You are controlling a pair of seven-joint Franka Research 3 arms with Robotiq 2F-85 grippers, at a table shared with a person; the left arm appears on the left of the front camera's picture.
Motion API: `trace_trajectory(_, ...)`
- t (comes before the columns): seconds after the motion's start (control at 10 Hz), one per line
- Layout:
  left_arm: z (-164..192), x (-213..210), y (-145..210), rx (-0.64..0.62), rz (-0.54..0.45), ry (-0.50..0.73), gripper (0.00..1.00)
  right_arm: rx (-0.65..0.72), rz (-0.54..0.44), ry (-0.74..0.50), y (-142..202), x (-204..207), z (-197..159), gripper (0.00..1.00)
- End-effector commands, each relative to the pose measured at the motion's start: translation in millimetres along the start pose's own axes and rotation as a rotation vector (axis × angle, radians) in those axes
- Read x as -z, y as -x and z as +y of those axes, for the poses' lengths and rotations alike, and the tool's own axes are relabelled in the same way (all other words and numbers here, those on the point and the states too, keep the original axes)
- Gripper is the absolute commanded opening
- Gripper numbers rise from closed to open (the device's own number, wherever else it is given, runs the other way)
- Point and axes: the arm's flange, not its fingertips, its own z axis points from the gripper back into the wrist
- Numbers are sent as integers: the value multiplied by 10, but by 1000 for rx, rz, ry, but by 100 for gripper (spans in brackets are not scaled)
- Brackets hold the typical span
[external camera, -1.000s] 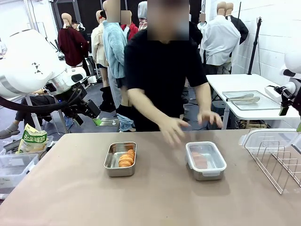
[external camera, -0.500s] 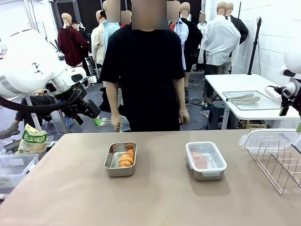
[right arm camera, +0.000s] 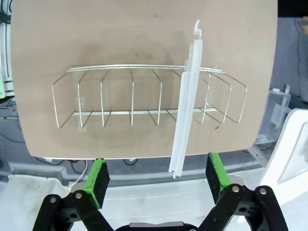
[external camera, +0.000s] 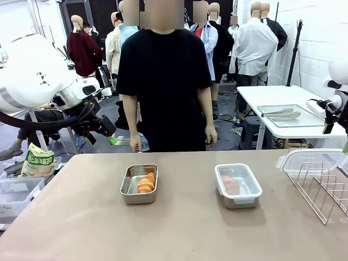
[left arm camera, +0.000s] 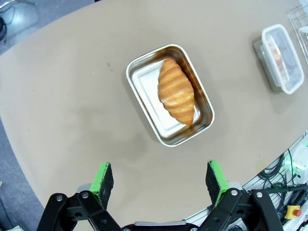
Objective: Place the bread in airtight containers.
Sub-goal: Pick up one Airtight Container lid and hand it to the human.
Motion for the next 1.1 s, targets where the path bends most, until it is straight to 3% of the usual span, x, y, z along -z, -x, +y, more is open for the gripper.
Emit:
trace_trajectory(0.0, 0, -11, -9, 0, -3, -1, 100, -2, -2, -4, 7, 18, 18, 100)
trace_trajectory(0.4, 0, -11, -9, 0, -3, -1, 100, 2, -40, 30, -13, 74, -127, 100)
trace_trajectory(1.0, 0, -11, -9, 0, -3, -1, 100, 7, -106, -8, 26, 586, -531, 100)
